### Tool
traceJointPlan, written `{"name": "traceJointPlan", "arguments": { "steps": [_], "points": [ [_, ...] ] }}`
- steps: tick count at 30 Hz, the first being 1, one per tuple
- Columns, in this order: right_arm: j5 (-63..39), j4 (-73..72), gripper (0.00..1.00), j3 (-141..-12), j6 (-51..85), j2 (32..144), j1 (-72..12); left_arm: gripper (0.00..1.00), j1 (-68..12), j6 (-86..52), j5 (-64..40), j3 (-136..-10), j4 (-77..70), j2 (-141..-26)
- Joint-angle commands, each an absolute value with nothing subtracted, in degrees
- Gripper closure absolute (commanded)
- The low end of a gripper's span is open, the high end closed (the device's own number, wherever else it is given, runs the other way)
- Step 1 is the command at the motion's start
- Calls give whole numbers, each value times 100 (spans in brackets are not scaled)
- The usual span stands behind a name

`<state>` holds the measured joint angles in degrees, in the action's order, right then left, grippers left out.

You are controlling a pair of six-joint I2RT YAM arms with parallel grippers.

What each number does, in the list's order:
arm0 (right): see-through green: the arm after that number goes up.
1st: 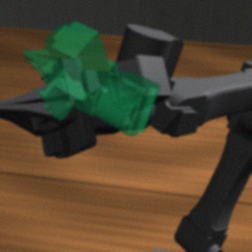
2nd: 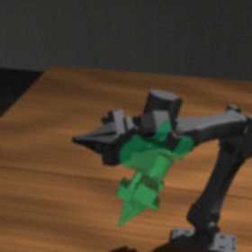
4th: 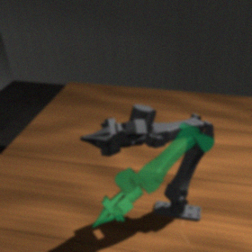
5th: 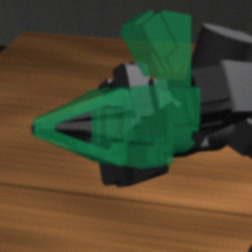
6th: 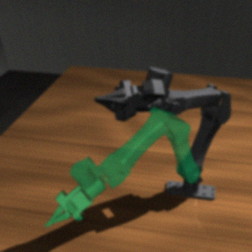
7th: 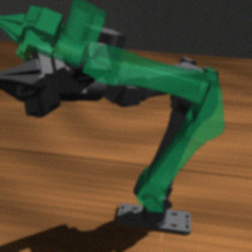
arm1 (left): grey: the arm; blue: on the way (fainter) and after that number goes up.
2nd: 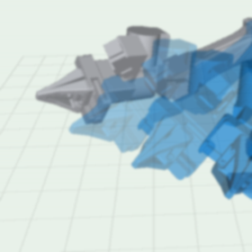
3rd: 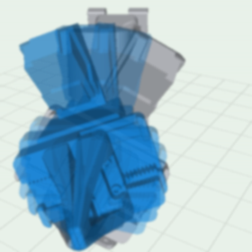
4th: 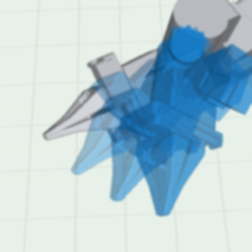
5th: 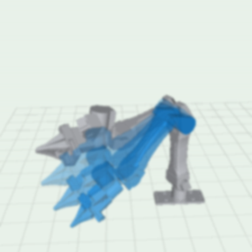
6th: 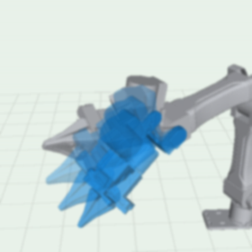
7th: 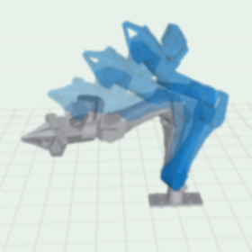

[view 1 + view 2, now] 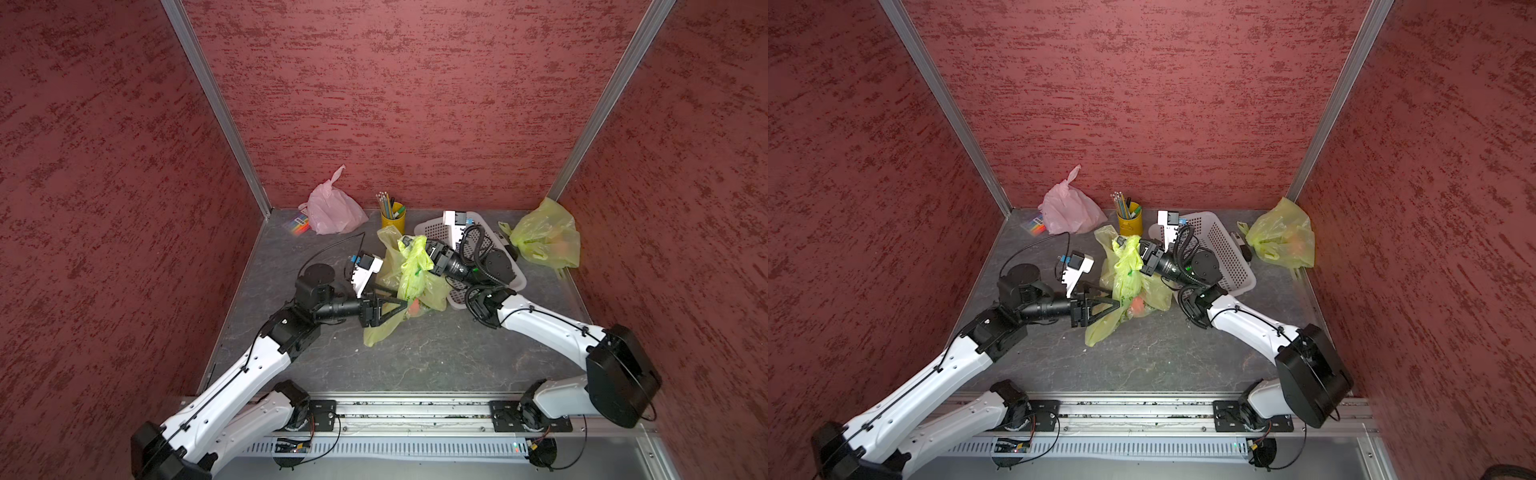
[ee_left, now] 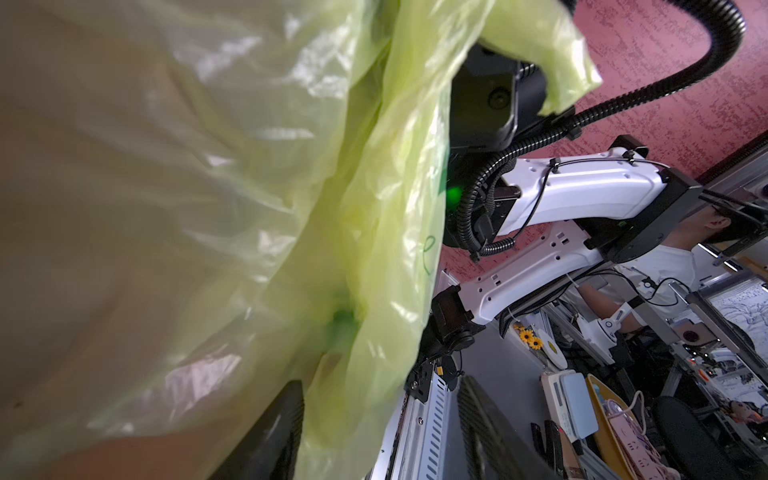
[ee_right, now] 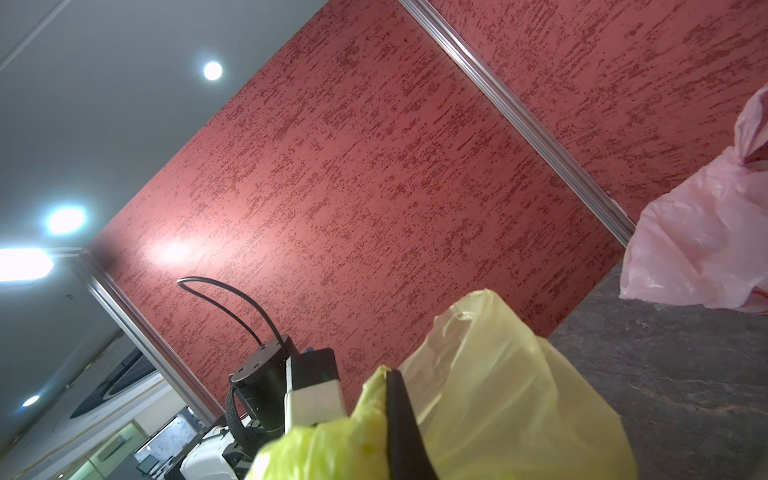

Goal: Place the peach into a plastic bag & tie a knot
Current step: Cross the plastic bag at the center of the board.

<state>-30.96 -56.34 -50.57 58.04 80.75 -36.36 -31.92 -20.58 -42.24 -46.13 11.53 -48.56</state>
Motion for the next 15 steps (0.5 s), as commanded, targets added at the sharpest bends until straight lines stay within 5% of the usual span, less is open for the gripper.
{"name": "traceJointPlan", "arguments": {
  "steps": [1, 15],
  "points": [
    [-3286, -5748, 100, -5324, 5795, 8086, -3608, 39, -2873, -1836, -4373, -5016, 1850, -4579],
    [-3541, -5469, 100, -5257, 5634, 7919, -3605, 32, -2056, -3726, -4946, -6174, -600, -5659]
  ]
}}
